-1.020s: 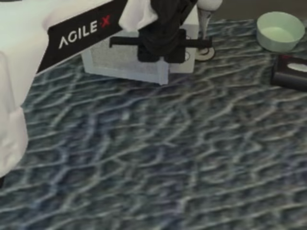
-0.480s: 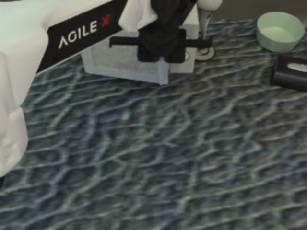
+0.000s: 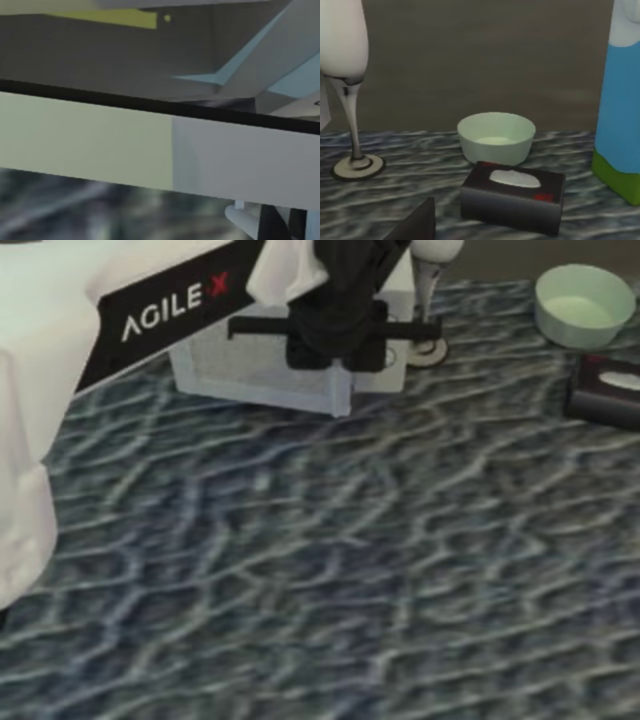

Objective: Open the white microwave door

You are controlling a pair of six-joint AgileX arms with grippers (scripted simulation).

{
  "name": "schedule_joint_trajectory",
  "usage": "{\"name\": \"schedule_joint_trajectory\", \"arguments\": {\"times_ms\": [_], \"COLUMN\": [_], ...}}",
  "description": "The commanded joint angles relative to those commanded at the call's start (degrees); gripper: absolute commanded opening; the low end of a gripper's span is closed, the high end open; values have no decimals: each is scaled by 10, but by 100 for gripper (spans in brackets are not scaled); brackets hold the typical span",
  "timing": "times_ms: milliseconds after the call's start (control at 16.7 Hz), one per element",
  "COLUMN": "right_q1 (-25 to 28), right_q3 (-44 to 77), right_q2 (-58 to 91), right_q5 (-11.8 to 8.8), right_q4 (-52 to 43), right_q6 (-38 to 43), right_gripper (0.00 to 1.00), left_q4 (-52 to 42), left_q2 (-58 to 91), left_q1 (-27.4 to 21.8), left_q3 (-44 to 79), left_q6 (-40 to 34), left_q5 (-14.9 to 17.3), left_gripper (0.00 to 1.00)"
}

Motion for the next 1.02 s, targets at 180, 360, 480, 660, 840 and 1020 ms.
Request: {"name": "schedule_joint_trajectory", "arguments": {"times_ms": [180, 360, 480, 660, 840, 1020], "right_q1": [0, 0, 0, 0, 0, 0], "right_q3": [0, 0, 0, 0, 0, 0], "right_q2": [0, 0, 0, 0, 0, 0], "right_q5": [0, 0, 0, 0, 0, 0], "right_q4": [0, 0, 0, 0, 0, 0], "right_q6": [0, 0, 0, 0, 0, 0], "right_gripper": [100, 100, 100, 100, 100, 100], "left_q4": [17, 37, 46, 46, 46, 46], "left_q2": [-23, -48, -59, -60, -60, -60], "left_q1": [3, 7, 9, 9, 9, 9], "left_q3": [-31, -73, -88, -89, -89, -89], "left_q6": [21, 48, 58, 58, 58, 58], "left_q5": [6, 19, 25, 25, 25, 25], "left_gripper": [0, 0, 0, 0, 0, 0]}}
